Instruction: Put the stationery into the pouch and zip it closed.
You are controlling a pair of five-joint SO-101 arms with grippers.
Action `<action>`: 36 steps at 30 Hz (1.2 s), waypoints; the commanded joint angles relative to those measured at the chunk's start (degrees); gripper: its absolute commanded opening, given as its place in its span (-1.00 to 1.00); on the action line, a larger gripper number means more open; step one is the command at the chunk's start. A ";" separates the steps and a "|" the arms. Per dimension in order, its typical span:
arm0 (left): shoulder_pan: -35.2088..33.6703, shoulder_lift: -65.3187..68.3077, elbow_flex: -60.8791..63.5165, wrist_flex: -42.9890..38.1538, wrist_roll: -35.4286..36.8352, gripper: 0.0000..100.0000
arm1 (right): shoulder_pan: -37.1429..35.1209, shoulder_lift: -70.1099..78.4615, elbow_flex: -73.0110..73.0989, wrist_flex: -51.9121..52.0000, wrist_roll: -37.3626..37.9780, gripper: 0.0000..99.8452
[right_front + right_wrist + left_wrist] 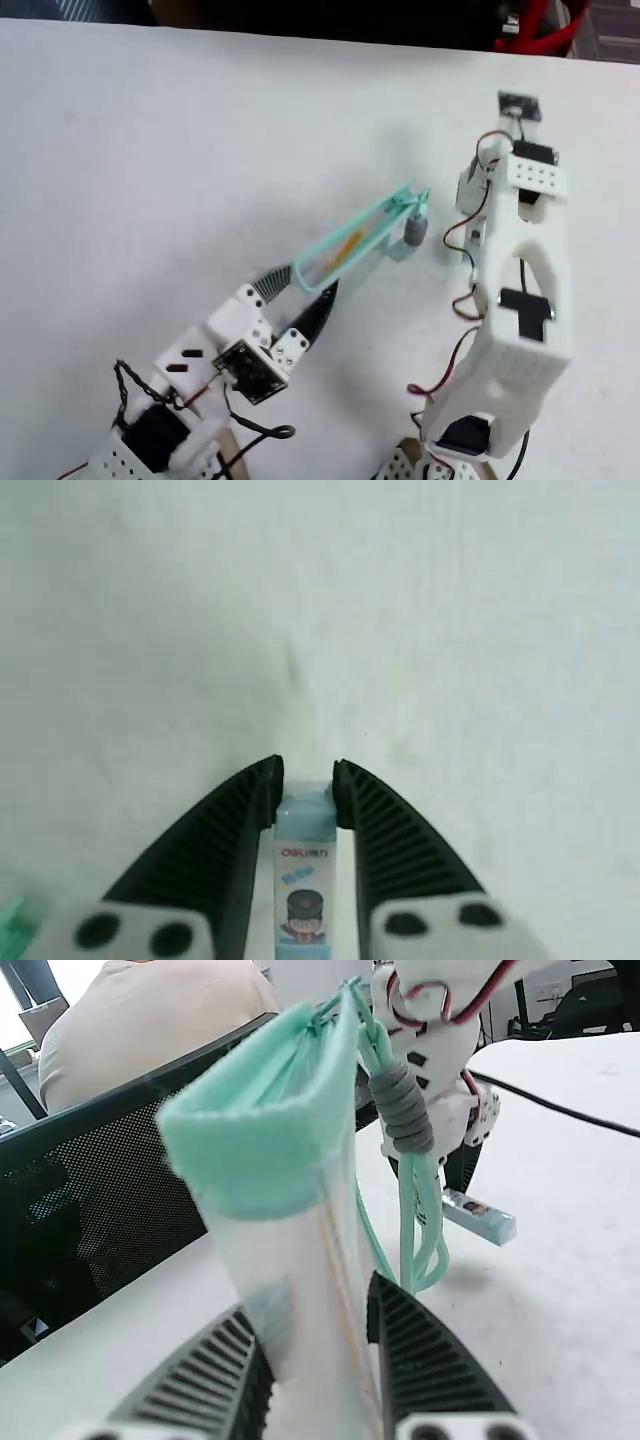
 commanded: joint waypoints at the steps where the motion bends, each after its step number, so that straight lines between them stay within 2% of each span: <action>1: -0.48 0.57 0.88 2.46 -1.23 -0.78 | -0.92 -11.91 -1.85 3.12 0.53 -0.96; 9: -0.31 0.57 0.88 2.46 -1.23 -0.78 | -0.92 -36.44 -1.49 9.27 0.62 -0.96; 20: -0.57 0.57 0.88 2.46 -1.23 -0.78 | -2.59 -62.29 -1.41 13.93 0.62 -0.96; 26: -0.57 0.66 0.88 2.46 -1.23 -0.78 | -10.42 -76.62 7.74 12.88 0.62 -0.96; 31: -0.57 0.66 0.88 2.46 -1.32 -0.78 | -17.36 -88.48 22.15 3.30 0.62 -0.96; 36: -0.57 0.66 0.88 2.46 -1.32 -0.78 | -23.96 -95.78 26.29 -1.71 0.62 -0.96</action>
